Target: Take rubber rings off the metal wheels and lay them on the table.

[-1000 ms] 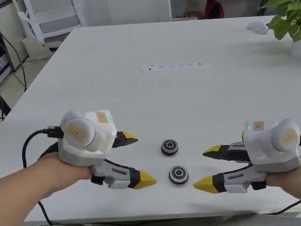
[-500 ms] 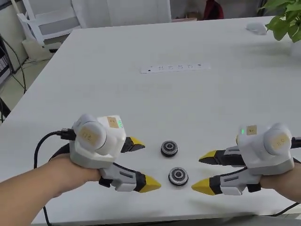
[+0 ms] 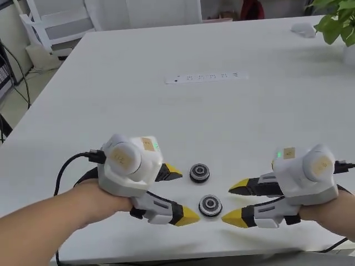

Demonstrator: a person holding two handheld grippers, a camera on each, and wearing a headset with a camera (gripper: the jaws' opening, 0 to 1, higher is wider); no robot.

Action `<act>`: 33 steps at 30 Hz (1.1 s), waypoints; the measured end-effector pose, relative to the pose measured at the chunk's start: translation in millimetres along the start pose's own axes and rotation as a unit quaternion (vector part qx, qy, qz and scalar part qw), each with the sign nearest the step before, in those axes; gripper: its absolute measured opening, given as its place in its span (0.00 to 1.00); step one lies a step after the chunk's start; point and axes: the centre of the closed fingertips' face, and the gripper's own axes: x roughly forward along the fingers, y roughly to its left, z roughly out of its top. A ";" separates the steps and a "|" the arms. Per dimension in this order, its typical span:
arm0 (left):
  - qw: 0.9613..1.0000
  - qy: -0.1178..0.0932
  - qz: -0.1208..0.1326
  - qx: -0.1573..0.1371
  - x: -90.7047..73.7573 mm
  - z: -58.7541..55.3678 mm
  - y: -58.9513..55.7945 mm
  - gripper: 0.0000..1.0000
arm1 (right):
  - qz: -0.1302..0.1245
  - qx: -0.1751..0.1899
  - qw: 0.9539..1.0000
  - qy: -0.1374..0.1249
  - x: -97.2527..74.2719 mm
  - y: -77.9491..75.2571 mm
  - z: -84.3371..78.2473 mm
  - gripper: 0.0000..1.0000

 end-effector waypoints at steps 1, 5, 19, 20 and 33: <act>1.000 0.000 -0.002 0.000 1.5 0.3 -0.6 0.58 | 0.001 0.000 1.000 0.001 0.9 -0.1 -0.4 0.38; 1.000 -0.002 -0.008 -0.005 5.2 1.9 -3.0 0.55 | 0.004 0.000 1.000 -0.005 2.8 0.4 1.2 0.36; 1.000 -0.005 -0.021 -0.009 19.9 4.3 -9.7 0.46 | 0.012 -0.010 1.000 0.000 7.1 0.7 -2.2 0.30; 1.000 -0.004 -0.022 -0.009 20.6 4.0 -10.0 0.45 | 0.010 -0.012 1.000 0.000 7.2 0.3 -2.2 0.30; 0.999 -0.009 -0.028 -0.015 28.4 8.4 -11.6 0.34 | 0.020 -0.022 1.000 -0.002 11.5 2.7 0.2 0.23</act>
